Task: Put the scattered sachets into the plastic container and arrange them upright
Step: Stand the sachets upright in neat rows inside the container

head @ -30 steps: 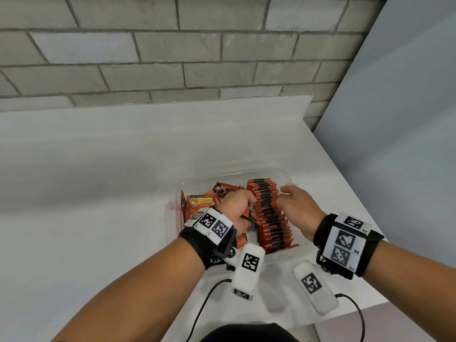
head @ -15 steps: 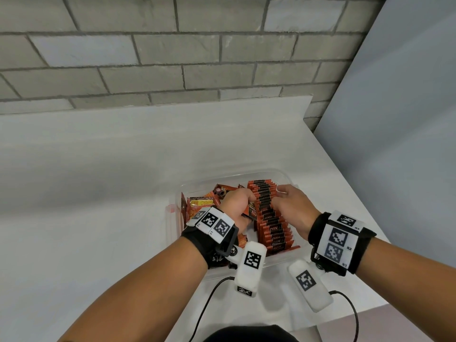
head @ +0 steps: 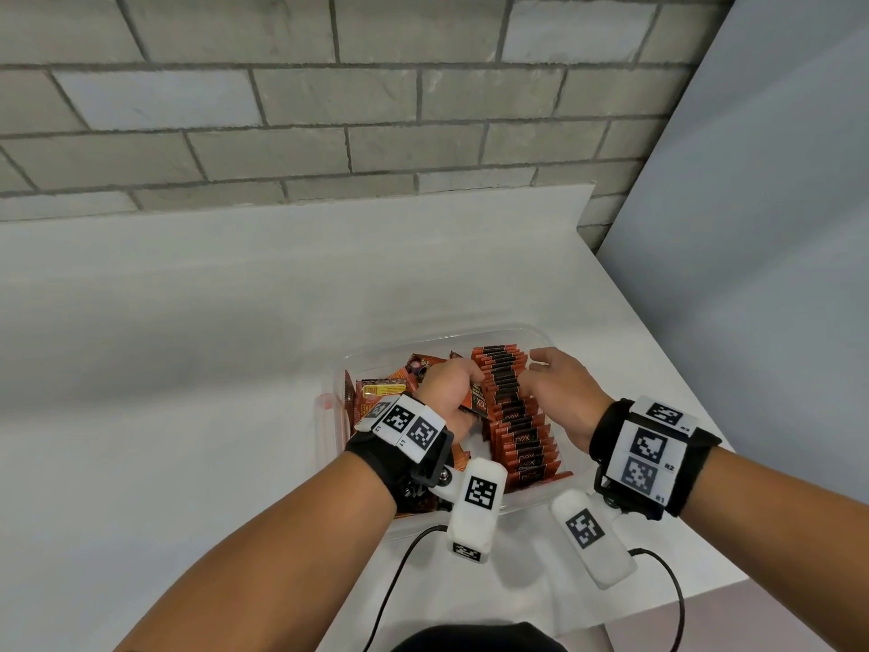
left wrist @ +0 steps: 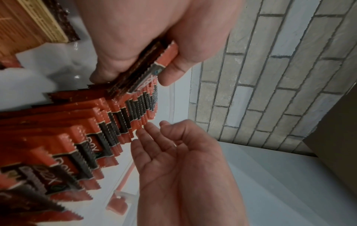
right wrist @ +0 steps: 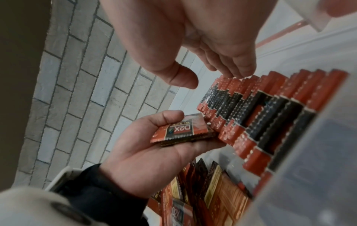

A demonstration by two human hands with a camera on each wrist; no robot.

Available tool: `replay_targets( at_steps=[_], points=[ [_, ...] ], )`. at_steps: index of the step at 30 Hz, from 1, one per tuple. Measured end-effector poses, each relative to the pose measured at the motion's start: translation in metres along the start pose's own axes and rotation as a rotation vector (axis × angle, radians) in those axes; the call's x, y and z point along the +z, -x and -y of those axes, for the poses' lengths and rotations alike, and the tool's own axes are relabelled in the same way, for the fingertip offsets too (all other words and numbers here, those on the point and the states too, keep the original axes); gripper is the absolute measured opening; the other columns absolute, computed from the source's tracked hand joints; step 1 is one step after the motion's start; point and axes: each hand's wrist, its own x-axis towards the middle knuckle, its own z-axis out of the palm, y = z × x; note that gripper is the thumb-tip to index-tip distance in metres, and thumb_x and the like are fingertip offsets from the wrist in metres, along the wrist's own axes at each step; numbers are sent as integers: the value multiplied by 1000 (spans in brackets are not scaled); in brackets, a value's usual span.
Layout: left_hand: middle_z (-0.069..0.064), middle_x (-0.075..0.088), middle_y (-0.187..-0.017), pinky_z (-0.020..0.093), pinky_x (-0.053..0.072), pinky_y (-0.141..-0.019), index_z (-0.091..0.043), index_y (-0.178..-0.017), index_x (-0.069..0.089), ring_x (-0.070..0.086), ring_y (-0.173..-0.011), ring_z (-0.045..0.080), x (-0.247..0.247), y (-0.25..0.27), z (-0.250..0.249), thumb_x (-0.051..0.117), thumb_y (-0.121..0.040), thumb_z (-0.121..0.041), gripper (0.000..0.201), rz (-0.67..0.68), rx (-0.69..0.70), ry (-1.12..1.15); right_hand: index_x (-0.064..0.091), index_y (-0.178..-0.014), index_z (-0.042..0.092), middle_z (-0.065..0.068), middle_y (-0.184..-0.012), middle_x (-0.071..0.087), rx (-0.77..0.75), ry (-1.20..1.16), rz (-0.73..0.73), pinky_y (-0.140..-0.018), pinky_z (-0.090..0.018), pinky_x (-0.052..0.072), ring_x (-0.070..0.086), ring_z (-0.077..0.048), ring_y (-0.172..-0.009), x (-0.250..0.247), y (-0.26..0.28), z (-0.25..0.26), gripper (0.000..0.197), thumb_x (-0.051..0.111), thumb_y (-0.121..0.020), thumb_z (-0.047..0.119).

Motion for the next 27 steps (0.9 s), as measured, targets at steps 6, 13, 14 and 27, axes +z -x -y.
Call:
replay_targets(
  at_steps=[6, 13, 14, 27],
  points=[
    [14, 57, -80, 36, 49, -68, -2, -78, 53, 57, -67, 25, 3, -5, -1, 39, -85, 8, 19, -41, 10, -67, 41, -130, 6, -1, -113, 58, -8, 9, 27, -68, -23, 44, 53, -7, -85, 1, -5, 3, 43, 49, -88, 2],
    [14, 58, -80, 37, 49, -66, -3, -81, 54, 58, -69, 27, -1, -8, -2, 39, -84, 7, 18, -78, 7, -123, 27, -146, 8, -7, -132, 50, -10, 37, 15, -82, -29, 42, 51, -13, -97, 1, -12, 5, 61, 49, -88, 4],
    [14, 57, -80, 36, 49, -66, -3, -80, 54, 57, -68, 26, 0, -8, -2, 40, -85, 7, 17, -73, 7, -131, 27, -145, 8, -6, -128, 52, -11, 41, 18, -82, -29, 43, 52, -13, -96, 1, -12, 5, 61, 49, -88, 5],
    [17, 55, -88, 38, 49, -68, 0, -85, 53, 56, -70, 27, 2, -10, -2, 36, -86, 10, 20, -70, 12, -62, 28, -145, 8, -8, -138, 48, -11, 36, 8, -84, -29, 40, 51, -17, -107, -2, -18, 5, 62, 49, -88, 5]
  ],
)
